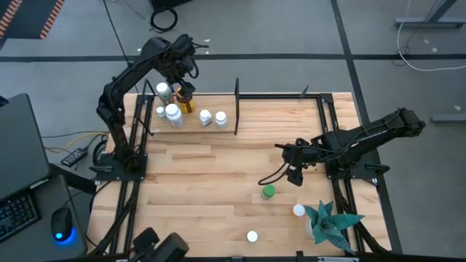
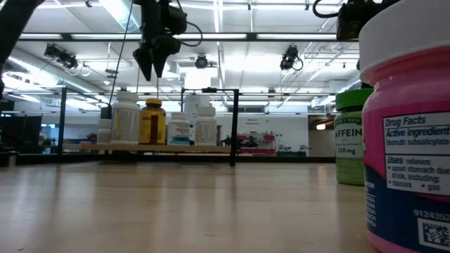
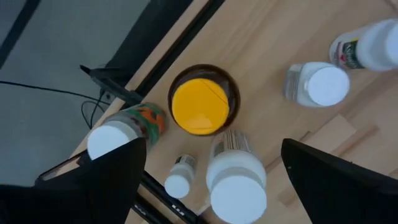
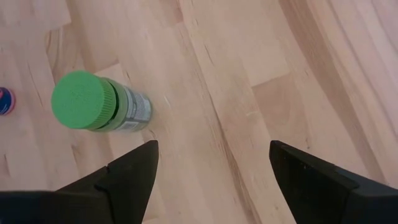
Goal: Pick and place medicine bottles onto shelf by color
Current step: Put the green pill bottle on the shelf
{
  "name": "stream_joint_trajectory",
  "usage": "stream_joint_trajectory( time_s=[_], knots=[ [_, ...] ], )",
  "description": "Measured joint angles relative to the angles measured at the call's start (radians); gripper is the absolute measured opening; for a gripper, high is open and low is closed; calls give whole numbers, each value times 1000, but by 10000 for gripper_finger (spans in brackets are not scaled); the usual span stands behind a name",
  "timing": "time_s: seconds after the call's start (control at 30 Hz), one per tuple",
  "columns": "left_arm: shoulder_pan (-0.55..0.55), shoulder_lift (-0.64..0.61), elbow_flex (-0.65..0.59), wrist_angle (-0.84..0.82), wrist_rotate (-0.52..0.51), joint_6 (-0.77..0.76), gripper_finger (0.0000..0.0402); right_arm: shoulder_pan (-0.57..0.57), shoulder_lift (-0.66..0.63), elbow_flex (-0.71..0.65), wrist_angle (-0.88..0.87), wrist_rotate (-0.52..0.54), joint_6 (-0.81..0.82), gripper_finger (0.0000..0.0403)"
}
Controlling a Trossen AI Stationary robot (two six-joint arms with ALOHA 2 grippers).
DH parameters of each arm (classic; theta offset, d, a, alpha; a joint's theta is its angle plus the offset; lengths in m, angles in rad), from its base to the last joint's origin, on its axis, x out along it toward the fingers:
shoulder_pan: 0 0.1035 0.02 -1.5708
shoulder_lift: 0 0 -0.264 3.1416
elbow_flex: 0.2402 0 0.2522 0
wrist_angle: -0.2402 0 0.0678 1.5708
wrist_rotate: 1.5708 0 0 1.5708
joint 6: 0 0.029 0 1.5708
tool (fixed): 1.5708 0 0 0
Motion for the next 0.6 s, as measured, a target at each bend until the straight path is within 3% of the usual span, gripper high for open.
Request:
stream_joint_trajectory(
  time_s=[0.33, 0.6],
  knots=[
    [-180, -78, 0, 65, 1, -91, 380, 0, 0, 0, -1, -1, -17, 313],
    [-428, -145, 1, 114, 1, -193, 380, 0, 0, 0, -33, -115, 61, 313]
  ],
)
